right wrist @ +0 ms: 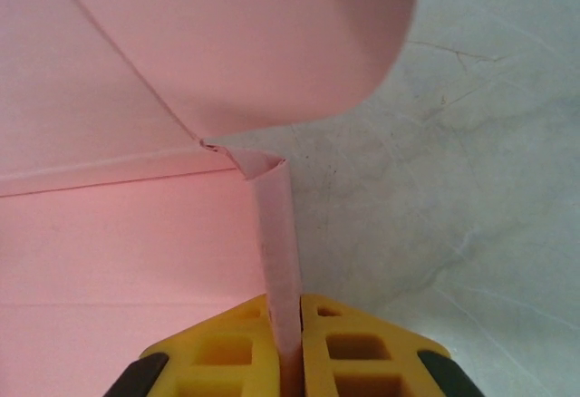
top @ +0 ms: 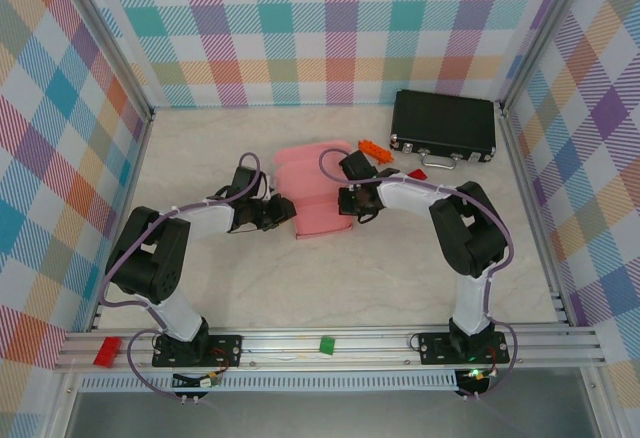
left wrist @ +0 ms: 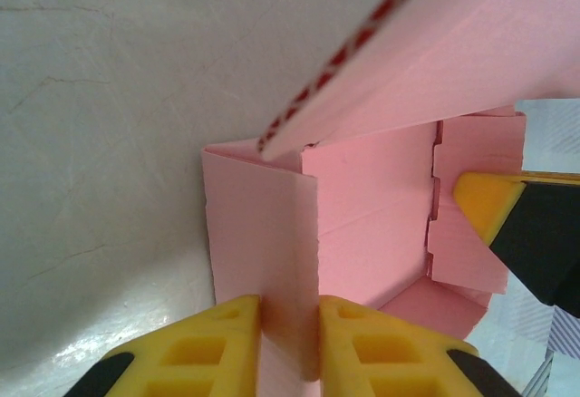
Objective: Fold the paper box
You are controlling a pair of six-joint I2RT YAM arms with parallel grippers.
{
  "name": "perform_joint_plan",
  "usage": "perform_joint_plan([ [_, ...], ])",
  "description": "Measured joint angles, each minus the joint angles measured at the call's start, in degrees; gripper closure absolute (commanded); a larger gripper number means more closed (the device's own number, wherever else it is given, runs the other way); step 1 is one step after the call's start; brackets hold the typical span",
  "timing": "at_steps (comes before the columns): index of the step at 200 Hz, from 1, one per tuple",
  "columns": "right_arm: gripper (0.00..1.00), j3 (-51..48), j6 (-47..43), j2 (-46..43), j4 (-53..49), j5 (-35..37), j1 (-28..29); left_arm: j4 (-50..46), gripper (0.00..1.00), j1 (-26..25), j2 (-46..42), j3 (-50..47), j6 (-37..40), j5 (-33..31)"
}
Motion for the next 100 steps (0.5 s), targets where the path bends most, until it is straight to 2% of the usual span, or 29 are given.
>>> perform_joint_plan([
  [100, 0.90, 5.81, -2.43, 3.17, -7.06, 10.23, 3.61, 1.38, 0.80, 0.00, 0.79, -0.02, -0.02, 0.04],
])
